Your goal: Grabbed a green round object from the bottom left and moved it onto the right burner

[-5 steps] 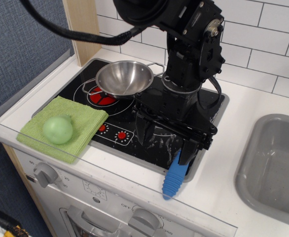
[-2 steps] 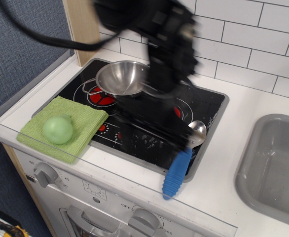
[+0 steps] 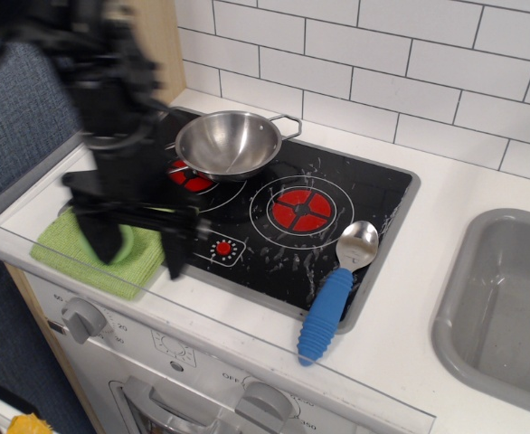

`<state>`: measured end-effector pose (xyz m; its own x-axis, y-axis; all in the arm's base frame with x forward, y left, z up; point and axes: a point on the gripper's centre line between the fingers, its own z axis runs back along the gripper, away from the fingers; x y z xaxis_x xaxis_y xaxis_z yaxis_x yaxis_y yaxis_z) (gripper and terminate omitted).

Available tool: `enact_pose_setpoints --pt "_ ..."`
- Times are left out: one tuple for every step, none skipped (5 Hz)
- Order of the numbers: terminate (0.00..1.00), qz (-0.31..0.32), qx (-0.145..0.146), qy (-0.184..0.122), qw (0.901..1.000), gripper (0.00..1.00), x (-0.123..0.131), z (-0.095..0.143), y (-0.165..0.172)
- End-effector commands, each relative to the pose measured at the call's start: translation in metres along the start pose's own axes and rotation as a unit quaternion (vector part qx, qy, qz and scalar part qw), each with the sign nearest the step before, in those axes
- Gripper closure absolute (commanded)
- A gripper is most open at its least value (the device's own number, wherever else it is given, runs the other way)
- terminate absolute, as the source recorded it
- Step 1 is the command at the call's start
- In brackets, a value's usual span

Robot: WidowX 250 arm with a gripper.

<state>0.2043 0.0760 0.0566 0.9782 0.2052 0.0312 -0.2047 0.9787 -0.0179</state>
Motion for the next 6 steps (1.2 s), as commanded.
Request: enact_pose_setpoints --pt "0.00 0.056 0.000 -0.012 0.9983 0.00 -0.004 0.005 0.054" --pt "0.00 0.049 0.011 -0.017 0.9986 0.00 0.007 0.008 0.053" --pt "0.00 0.035 0.018 -0.008 0.9992 0.00 0.019 0.003 0.044" --pt "0.00 0.028 0.028 0.003 0.9992 0.00 0.026 -0.005 0.038" --pt "0.00 0.036 0.031 0.017 0.9987 0.00 0.028 -0.014 0.039" --pt "0.00 0.043 0.034 0.030 0.9980 0.00 0.028 -0.020 0.042"
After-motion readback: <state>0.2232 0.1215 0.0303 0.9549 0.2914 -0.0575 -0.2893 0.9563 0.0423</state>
